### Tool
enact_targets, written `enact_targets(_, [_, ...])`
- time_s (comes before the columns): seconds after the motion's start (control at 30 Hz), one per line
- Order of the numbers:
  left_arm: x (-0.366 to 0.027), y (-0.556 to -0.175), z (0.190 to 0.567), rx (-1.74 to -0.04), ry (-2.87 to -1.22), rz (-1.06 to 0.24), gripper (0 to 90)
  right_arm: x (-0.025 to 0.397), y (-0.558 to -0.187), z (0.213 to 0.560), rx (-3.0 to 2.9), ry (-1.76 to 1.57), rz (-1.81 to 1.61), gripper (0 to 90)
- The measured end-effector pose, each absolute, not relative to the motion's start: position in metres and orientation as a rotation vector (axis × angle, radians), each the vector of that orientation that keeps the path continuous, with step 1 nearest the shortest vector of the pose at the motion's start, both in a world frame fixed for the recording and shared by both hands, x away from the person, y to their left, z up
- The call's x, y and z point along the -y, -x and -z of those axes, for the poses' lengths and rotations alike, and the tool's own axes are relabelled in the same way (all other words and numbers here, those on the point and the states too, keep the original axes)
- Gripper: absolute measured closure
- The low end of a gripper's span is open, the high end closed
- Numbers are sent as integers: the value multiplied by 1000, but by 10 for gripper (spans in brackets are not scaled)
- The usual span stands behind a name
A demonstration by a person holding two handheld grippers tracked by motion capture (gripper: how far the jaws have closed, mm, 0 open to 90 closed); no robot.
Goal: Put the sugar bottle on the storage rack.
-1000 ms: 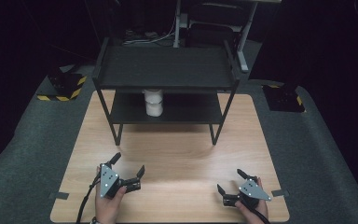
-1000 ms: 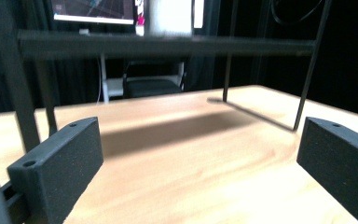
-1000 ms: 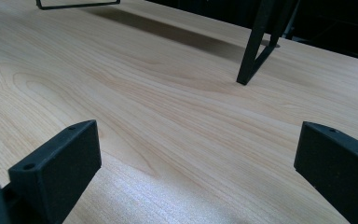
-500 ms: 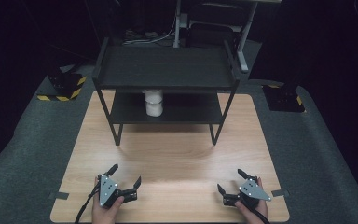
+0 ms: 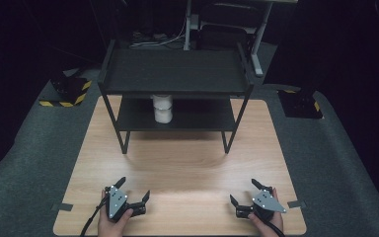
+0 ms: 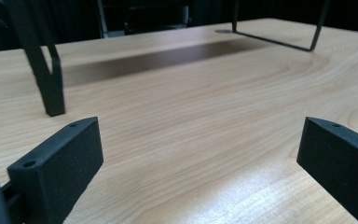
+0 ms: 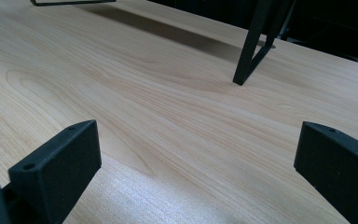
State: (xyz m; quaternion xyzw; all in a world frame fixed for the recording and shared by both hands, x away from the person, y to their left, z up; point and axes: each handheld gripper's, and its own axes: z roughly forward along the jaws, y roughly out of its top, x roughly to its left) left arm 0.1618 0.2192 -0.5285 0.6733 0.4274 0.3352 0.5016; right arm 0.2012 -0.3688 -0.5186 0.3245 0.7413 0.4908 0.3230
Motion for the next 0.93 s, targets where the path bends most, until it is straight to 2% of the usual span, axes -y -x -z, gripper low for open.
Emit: enact_targets(0.93, [-214,-171,514,-1067,-1725,-763,5,368,-199,519,-1941,-851,-1283,2])
